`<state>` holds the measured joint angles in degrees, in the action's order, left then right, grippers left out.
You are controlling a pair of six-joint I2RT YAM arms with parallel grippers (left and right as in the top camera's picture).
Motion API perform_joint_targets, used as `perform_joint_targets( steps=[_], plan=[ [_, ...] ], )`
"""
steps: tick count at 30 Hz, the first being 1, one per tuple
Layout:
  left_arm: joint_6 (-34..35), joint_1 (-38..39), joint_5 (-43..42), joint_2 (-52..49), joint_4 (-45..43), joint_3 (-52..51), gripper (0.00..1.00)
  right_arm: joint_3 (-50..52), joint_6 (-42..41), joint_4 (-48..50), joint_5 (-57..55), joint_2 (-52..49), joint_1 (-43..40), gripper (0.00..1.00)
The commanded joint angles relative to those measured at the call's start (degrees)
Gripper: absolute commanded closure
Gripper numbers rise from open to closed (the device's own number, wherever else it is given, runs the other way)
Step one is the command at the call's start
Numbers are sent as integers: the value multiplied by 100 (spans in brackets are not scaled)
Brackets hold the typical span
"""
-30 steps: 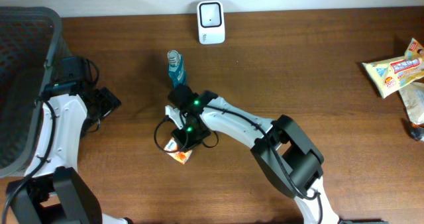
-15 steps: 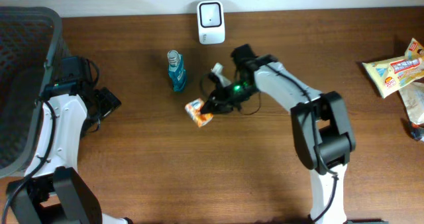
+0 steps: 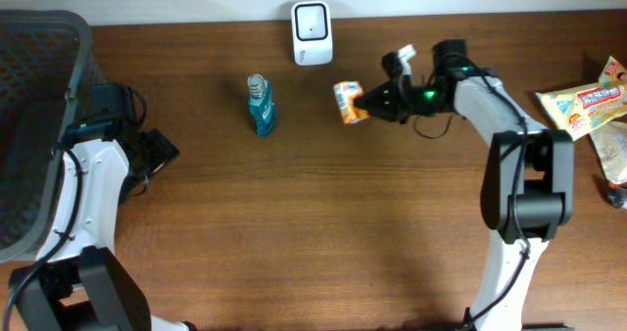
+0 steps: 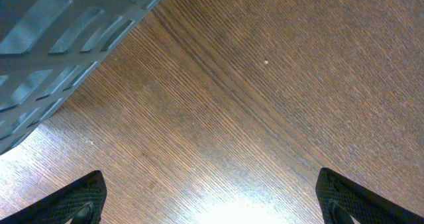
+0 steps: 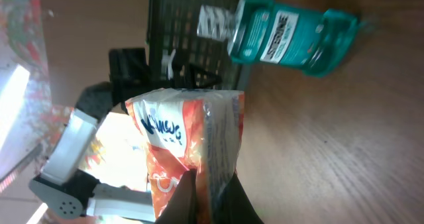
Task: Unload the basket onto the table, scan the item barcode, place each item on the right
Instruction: 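Lift the orange box and carry it right with the right gripper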
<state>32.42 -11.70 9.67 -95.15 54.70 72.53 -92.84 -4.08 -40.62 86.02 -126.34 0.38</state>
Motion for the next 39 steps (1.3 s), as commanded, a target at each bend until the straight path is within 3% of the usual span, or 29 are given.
perform_joint_targets(
  steps=[1,39],
  plan=[
    [13,-46,22,-52,9,-35,1,-114,37,4,291,-76,-181,96],
    [15,-46,22,-52,11,-35,1,-114,-83,205,153,-76,0,96]
  ],
)
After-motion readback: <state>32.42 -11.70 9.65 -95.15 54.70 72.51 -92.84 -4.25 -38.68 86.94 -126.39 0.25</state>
